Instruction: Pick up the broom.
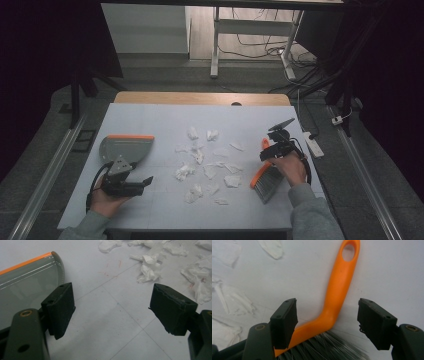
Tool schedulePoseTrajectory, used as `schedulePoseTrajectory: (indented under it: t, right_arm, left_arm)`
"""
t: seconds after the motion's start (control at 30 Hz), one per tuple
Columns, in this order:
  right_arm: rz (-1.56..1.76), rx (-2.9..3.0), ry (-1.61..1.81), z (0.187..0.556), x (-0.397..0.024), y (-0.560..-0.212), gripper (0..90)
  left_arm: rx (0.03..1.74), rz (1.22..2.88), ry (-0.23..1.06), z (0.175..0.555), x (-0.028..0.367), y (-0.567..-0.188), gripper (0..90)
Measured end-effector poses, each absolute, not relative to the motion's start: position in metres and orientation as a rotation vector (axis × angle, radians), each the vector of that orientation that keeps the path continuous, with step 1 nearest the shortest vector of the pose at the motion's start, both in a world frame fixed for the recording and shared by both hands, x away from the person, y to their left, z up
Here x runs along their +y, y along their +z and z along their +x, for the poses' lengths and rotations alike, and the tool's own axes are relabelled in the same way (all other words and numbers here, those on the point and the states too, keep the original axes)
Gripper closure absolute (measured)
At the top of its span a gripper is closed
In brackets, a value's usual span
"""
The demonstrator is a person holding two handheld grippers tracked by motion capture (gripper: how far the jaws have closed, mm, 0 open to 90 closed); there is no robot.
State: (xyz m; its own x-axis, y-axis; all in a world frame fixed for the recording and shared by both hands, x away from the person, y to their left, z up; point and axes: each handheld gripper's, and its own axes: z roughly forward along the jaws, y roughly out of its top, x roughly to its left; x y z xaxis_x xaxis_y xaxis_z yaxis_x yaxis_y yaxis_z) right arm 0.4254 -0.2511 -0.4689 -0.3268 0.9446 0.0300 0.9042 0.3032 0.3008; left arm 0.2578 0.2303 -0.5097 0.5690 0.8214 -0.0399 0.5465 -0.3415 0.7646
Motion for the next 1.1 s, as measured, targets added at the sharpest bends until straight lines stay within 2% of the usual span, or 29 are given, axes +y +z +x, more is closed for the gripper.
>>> schedulePoseTrajectory:
  t: [0.57, 0.67, 0.7, 0.8, 0.83, 1.1]
  right_arm:
    - [1.928, 2.292, 0.203, 0.433, -0.245, -0.489, 44.5]
    - [1.964, 2.263, 0.195, 0.433, -0.245, -0.488, 50.5]
    - [1.989, 2.254, 0.188, 0.432, -0.243, -0.487, 59.4]
    - [2.009, 2.231, 0.165, 0.432, -0.24, -0.487, 62.8]
    - [2.013, 2.202, 0.146, 0.431, -0.238, -0.488, 67.7]
    - [2.004, 2.229, 0.218, 0.428, -0.246, -0.488, 70.8]
  left_arm:
    - [1.063, 2.033, 0.461, 0.256, 0.228, -0.508, 21.1]
    - [1.062, 2.033, 0.461, 0.256, 0.228, -0.508, 21.1]
    - [1.062, 2.033, 0.46, 0.256, 0.228, -0.508, 21.1]
    - [1.062, 2.033, 0.461, 0.256, 0.228, -0.508, 21.1]
    - [1.062, 2.032, 0.461, 0.255, 0.228, -0.507, 21.1]
    - [1.062, 2.034, 0.466, 0.255, 0.228, -0.507, 21.1]
